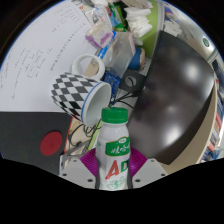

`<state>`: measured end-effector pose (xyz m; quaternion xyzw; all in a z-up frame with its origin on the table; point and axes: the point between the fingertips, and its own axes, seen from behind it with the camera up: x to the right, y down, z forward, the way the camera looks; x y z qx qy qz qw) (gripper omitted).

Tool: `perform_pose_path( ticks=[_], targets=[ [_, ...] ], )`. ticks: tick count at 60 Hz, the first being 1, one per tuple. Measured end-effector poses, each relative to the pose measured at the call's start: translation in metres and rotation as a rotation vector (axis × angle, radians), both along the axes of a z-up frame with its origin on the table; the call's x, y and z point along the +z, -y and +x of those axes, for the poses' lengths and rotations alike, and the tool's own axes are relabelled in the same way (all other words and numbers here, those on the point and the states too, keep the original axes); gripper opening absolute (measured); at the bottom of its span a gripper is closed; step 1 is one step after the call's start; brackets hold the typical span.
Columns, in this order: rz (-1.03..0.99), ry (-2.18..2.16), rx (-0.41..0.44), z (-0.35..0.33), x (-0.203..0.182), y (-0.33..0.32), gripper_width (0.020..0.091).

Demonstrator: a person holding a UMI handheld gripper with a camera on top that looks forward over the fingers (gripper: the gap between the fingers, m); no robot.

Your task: Pour water

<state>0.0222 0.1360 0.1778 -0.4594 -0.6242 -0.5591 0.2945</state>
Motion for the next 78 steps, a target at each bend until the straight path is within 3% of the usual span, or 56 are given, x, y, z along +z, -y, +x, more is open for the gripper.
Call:
perform_pose_path(
  ticks=[12,26,33,42,60,69,70,71,78],
  targets=[
    [-0.012,-0.031,-0.014,-0.004,-0.005,-0.001,0.0364],
    [-0.016,-0.458,-0.003,-0.017,0.036,0.023,0.0365],
    [-0.002,-0.741,-0.057,-0.003,0.056,0.034,0.0366],
    [-0.047,-1.224,-0.133,0.019,0.054,0.032,0.0378],
    [-0.066,-1.767,-0.215,0.038,-0.007,0.009,0.0379],
    [-0.106,-1.82,-0.212,0.042,-0.051,0.001,0.0378],
    [-0.107,-1.822,-0.222,0.041,-0.055,0.001,0.0406],
    [-0.106,-1.831,-0.21,0.042,-0.055,0.0,0.0381],
    [-0.056,-1.884,-0.175,0.05,-0.054,0.003,0.0378]
  ],
)
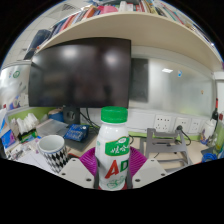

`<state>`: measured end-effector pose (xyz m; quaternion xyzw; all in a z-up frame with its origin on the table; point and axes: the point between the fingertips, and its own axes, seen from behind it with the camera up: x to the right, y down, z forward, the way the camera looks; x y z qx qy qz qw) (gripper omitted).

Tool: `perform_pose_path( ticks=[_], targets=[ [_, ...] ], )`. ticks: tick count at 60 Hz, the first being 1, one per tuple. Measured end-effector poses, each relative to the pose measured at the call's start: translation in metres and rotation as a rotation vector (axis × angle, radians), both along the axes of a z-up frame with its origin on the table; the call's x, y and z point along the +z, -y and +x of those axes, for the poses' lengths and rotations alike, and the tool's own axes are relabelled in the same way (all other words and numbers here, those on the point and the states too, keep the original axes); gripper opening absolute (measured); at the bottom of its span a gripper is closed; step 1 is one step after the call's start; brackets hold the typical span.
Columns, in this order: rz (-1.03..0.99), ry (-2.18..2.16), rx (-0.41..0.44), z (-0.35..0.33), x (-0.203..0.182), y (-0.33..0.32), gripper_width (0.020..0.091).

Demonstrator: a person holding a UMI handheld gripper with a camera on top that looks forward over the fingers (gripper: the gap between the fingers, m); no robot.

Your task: Pour water

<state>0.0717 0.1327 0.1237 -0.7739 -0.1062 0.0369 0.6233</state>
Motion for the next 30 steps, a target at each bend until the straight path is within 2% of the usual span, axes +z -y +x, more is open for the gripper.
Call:
perform_pose_path(
  ticks=[4,15,22,23,30],
  targets=[
    [0.01,-0.019,-0.014,0.001,0.002,0.002,0.038],
    [0.008,-0.006,-0.035,0.001,0.002,0.005,0.0548],
    [-0.065,-0.031,-0.076,0.009,-0.006,0.016,0.0811],
    [-0.069,-0.03,-0.087,0.012,-0.005,0.019,0.0829],
    [-0.099,0.007,-0.138,0.026,0.008,0.051,0.0834]
  ],
)
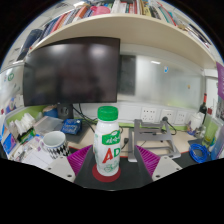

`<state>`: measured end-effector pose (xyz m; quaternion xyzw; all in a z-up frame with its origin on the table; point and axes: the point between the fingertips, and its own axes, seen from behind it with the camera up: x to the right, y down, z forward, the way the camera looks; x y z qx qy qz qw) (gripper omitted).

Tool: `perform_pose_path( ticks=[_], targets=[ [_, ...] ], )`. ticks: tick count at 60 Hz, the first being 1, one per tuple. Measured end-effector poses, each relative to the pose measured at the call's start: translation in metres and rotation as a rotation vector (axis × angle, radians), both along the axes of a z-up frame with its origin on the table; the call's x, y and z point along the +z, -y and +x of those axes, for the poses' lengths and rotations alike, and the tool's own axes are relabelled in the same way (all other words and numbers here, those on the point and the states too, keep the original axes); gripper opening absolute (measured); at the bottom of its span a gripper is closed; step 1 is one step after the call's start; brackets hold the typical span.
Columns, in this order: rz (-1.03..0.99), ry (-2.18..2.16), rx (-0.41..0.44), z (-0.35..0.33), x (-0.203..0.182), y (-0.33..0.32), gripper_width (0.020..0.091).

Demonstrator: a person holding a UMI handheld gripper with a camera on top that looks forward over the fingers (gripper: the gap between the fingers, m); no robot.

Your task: Pour water

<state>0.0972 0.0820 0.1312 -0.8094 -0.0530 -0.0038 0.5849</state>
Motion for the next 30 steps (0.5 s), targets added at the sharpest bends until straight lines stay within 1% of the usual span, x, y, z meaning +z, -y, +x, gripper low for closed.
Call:
perform_pose_path(
  ticks=[15,25,30],
  targets=[
    [-0.058,-0.014,-0.135,0.002,0.075,0.086,0.083],
    [-0.013,-0.005,-0.17,-0.013,0.128,0.119,0.0832],
    [0.018,0.009,-0.186,-0.019,0.144,0.134,0.0829]
  ],
)
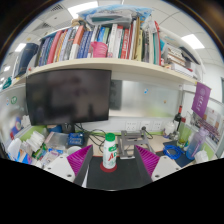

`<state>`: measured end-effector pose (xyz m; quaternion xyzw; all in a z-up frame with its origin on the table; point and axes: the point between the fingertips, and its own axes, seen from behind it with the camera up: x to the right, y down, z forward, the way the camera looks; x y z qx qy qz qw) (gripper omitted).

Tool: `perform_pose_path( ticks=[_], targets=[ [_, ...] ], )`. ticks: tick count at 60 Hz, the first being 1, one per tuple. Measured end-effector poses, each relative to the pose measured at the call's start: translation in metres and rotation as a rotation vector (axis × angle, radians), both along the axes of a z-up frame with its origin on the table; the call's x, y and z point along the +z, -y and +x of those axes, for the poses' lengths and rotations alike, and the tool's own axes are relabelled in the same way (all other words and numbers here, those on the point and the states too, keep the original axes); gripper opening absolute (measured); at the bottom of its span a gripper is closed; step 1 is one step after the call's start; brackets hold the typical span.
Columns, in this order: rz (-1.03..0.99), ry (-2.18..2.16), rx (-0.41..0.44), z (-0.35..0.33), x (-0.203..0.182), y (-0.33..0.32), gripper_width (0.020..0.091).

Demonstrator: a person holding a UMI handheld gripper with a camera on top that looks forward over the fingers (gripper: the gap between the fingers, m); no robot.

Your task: Pour water

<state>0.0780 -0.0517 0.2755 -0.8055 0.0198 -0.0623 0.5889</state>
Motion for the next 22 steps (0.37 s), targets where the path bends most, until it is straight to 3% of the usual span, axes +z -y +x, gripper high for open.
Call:
perform_pose_path(
  ticks=[22],
  targets=[
    [0.038,0.017,-0.042,-0.008,0.026,0.018,0.0829]
  ],
)
